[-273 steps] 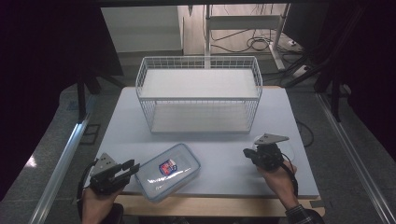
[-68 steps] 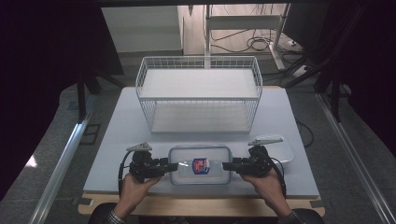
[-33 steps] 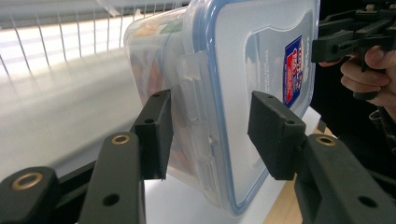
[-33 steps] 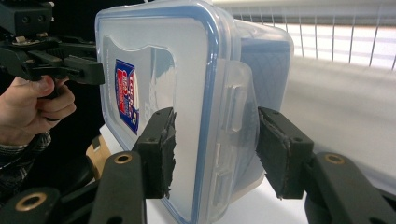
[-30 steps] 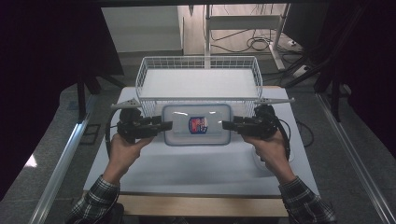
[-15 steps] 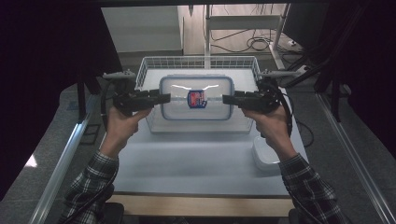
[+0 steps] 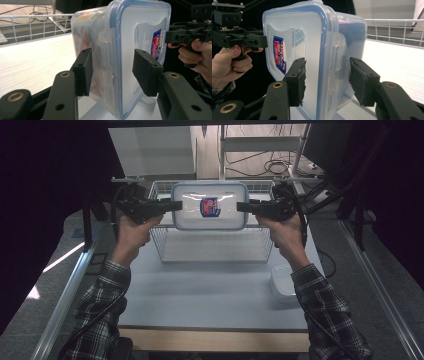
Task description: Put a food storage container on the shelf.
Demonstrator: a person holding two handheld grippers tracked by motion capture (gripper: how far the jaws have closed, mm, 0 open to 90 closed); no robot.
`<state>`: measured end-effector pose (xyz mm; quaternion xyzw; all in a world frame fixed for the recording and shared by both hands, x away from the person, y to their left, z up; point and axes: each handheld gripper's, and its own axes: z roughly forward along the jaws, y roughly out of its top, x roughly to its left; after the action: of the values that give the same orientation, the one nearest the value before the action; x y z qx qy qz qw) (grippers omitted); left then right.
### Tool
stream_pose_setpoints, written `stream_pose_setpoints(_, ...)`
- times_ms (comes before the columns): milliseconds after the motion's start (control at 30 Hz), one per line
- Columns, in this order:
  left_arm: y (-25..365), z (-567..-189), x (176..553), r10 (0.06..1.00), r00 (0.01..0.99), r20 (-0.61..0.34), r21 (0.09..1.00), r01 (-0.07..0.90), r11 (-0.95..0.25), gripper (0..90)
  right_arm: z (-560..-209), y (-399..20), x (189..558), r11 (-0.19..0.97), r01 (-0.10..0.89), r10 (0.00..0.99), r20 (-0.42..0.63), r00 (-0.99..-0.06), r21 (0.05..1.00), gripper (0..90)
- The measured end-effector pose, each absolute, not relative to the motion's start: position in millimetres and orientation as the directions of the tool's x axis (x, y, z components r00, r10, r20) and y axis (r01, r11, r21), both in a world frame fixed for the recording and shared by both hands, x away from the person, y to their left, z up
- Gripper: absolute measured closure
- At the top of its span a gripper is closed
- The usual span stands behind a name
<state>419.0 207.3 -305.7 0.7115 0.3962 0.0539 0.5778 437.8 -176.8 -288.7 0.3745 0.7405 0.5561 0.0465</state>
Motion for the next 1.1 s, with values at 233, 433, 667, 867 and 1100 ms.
stream_pose_setpoints(233, 206, -311, 436, 0.625, 0.671, -0.400, 0.857, 0.516, -0.004, 51.3, -291, -178, 455, 0.086, 0.524, 0.618, 0.367, -0.695, 0.847, 48.5)
stream_pose_setpoints(433, 204, -320, 443, 0.616, 0.674, -0.407, 0.856, 0.516, 0.000, 50.7, -296, -179, 462, 0.099, 0.535, 0.628, 0.364, -0.687, 0.839, 48.3)
stream_pose_setpoints(667, 203, -321, 446, 0.637, 0.675, -0.373, 0.872, 0.489, -0.008, 49.0, -299, -179, 469, 0.099, 0.549, 0.624, 0.379, -0.684, 0.830, 47.2)
stream_pose_setpoints(867, 196, -327, 451, 0.673, 0.653, -0.346, 0.867, 0.497, -0.036, 48.6, -301, -176, 476, 0.095, 0.554, 0.650, 0.370, -0.664, 0.827, 43.2)
stream_pose_setpoints(1100, 198, -330, 454, 0.679, 0.645, -0.351, 0.866, 0.499, -0.026, 52.0, -306, -179, 487, 0.027, 0.593, 0.649, 0.437, -0.623, 0.805, 41.4)
